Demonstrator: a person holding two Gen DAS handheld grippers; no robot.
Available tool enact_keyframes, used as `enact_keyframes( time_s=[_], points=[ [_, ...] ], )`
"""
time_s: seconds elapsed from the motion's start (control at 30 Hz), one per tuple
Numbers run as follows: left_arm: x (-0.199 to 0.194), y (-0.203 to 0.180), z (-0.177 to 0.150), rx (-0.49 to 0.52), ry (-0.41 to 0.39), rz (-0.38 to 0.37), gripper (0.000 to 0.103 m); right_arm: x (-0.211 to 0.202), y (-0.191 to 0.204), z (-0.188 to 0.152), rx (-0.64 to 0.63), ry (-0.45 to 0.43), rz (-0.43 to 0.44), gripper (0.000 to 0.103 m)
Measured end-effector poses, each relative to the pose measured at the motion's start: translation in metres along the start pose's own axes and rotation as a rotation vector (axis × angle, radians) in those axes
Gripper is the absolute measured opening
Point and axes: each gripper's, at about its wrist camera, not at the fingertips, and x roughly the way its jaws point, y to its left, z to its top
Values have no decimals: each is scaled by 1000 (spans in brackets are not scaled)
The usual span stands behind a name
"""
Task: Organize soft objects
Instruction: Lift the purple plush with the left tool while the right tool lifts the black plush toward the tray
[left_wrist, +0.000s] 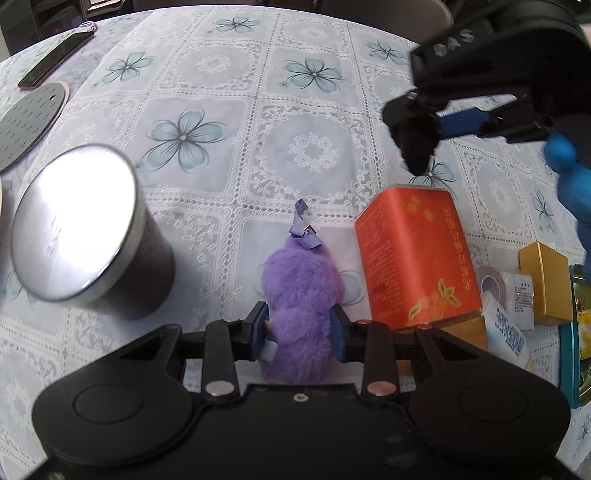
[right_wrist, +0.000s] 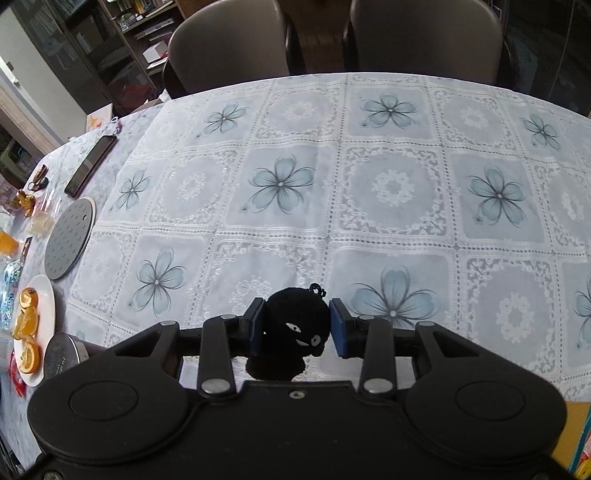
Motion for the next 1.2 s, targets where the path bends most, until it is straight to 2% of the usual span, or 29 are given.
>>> enact_keyframes(
  time_s=[0.17, 0.43, 0.5, 0.6, 0.63, 0.73, 0.8, 0.97, 1.2],
  points=[
    [-11, 15, -20, -43, 11, -13, 31, 11, 32, -4, -77, 33, 26, 39],
    [-27, 32, -61, -83, 60, -24, 29, 3, 68, -35, -178, 108, 89, 39],
    [-30, 33, -69, -78, 57, -10, 31, -3, 73, -47, -205, 123, 93, 39],
    [-29, 33, -72, -60, 37, 25, 42, -15, 77, -65, -230, 138, 100, 38],
    [-27, 33, -72, -53, 34, 36, 45, -20, 76, -70, -230, 139, 98, 38],
    [-17, 29, -66, -44, 39, 33, 45, -31, 70, -82, -204, 138, 94, 38],
    [-17, 27, -64, -41, 27, 20, 35, -40, 62, -90, -175, 140, 92, 38],
    [-25, 24, -67, -62, 26, 17, 34, -64, 41, -107, -118, 118, 73, 38],
    [-48, -15, -83, -22, 39, 36, 34, -87, 5, -139, -61, 145, 83, 38]
  ],
)
